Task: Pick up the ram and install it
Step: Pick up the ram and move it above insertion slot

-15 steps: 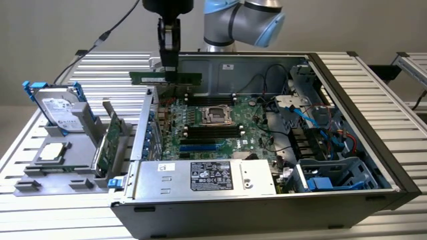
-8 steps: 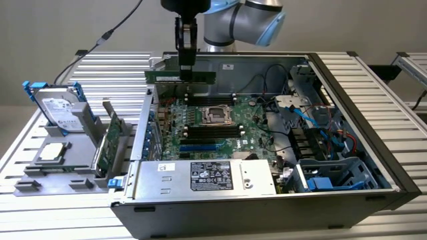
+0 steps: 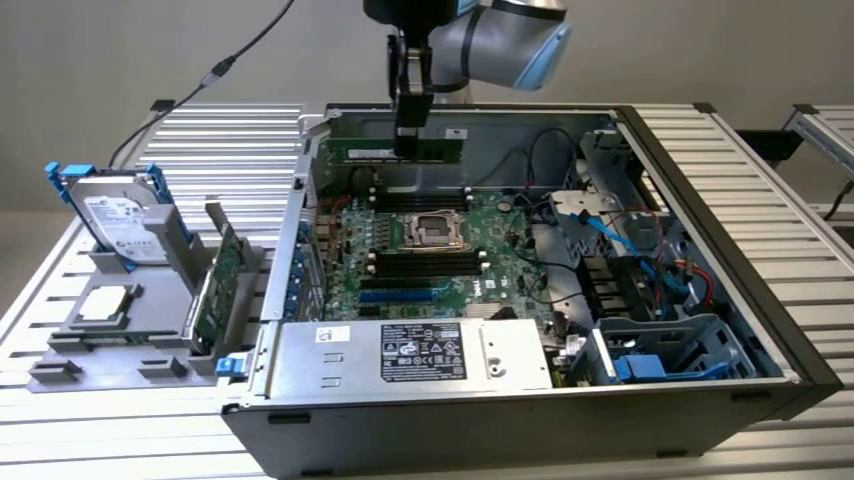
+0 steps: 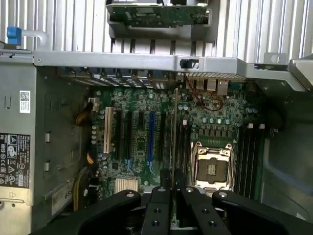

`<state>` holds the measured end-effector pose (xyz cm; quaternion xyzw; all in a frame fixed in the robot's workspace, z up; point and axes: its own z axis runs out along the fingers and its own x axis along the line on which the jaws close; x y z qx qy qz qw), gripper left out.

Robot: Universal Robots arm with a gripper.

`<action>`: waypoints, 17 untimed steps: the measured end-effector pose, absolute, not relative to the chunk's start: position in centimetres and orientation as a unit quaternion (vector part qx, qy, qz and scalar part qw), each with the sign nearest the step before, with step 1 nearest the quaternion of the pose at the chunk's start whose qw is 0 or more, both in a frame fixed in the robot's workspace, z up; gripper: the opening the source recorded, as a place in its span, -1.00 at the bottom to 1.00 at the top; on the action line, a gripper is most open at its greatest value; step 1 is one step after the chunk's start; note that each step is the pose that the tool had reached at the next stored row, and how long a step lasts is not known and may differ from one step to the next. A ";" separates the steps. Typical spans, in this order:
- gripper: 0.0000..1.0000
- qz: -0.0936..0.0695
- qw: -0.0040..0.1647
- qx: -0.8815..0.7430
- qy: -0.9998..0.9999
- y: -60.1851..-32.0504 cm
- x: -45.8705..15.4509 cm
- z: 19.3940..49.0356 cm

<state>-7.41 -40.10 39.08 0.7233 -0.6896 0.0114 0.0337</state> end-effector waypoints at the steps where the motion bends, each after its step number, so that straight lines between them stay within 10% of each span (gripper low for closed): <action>1: -0.73 0.012 0.034 0.723 -0.690 -39.8 -7.0 38.9; 17: -0.73 0.012 0.034 0.723 -0.690 -36.9 -4.0 36.1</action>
